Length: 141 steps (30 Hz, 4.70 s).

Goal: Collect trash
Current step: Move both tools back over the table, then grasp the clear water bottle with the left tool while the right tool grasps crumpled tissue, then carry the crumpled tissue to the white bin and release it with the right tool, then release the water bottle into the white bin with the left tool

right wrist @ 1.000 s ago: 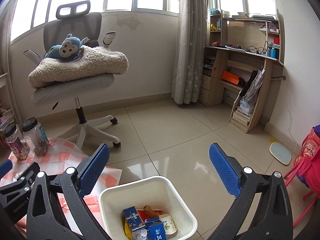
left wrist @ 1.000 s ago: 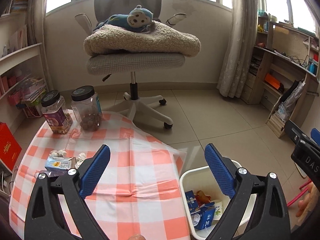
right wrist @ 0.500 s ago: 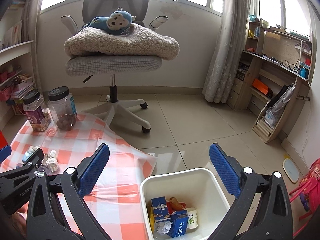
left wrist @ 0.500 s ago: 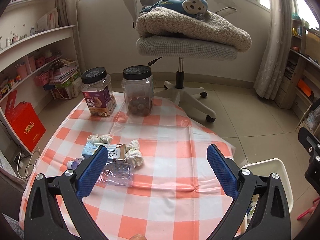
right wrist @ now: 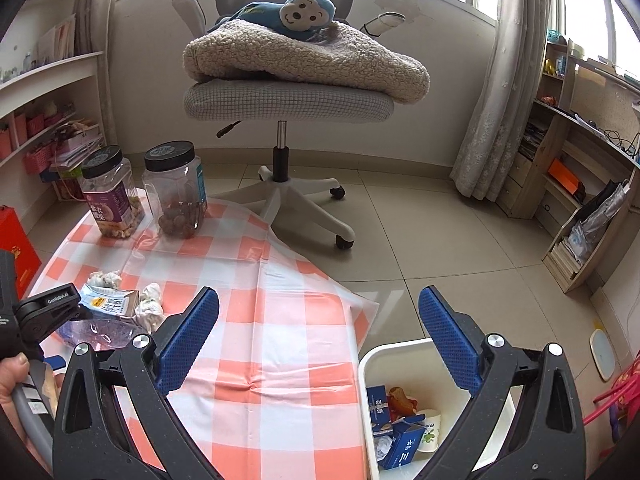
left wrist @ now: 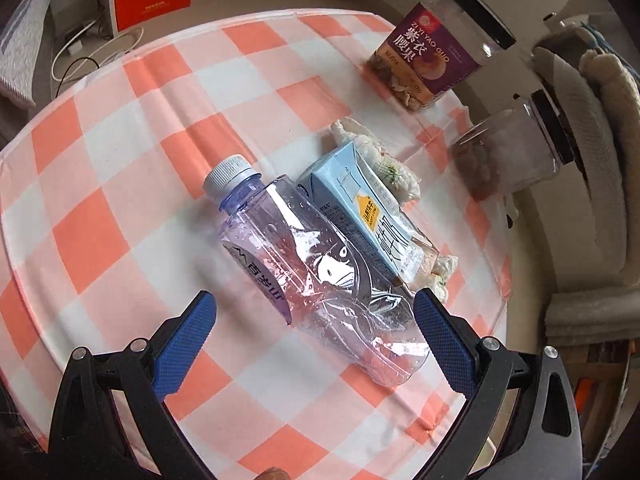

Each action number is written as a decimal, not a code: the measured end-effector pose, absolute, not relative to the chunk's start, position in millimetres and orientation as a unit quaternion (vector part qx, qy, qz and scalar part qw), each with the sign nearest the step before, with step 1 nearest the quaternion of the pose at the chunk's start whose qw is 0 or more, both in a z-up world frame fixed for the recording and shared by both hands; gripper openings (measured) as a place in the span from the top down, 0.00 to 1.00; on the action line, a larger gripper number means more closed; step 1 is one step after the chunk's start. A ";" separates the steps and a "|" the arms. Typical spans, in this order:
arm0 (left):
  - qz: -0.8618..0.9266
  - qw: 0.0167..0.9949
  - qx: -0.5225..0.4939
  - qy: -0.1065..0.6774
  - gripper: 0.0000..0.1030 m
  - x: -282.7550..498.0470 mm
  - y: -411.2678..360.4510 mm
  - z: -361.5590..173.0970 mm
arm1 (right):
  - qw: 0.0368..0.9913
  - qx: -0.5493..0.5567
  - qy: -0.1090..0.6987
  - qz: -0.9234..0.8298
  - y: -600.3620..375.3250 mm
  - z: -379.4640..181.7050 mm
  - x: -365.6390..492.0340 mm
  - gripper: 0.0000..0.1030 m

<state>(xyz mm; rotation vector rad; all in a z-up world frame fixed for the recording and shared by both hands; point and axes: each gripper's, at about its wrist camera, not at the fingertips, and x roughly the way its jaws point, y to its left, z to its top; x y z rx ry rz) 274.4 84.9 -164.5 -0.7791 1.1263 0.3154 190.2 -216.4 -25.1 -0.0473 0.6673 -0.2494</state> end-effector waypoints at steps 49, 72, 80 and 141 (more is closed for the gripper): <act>-0.016 0.856 -0.122 0.502 0.47 193.8 151.4 -72.4 | 0.882 -0.008 0.450 0.136 -94.5 -169.7 284.2 0.71; -0.051 0.877 -0.089 0.470 0.47 172.3 95.1 -51.6 | 0.927 0.023 0.371 0.058 -202.7 -37.2 129.0 0.71; -0.075 0.877 -0.064 0.470 0.47 179.0 50.7 -54.8 | 0.934 0.043 0.354 -0.022 -290.6 -19.5 108.2 0.71; -0.220 0.893 0.085 0.383 0.13 193.8 -218.1 -28.9 | 0.911 0.194 0.289 -0.221 -415.7 -13.9 62.6 0.07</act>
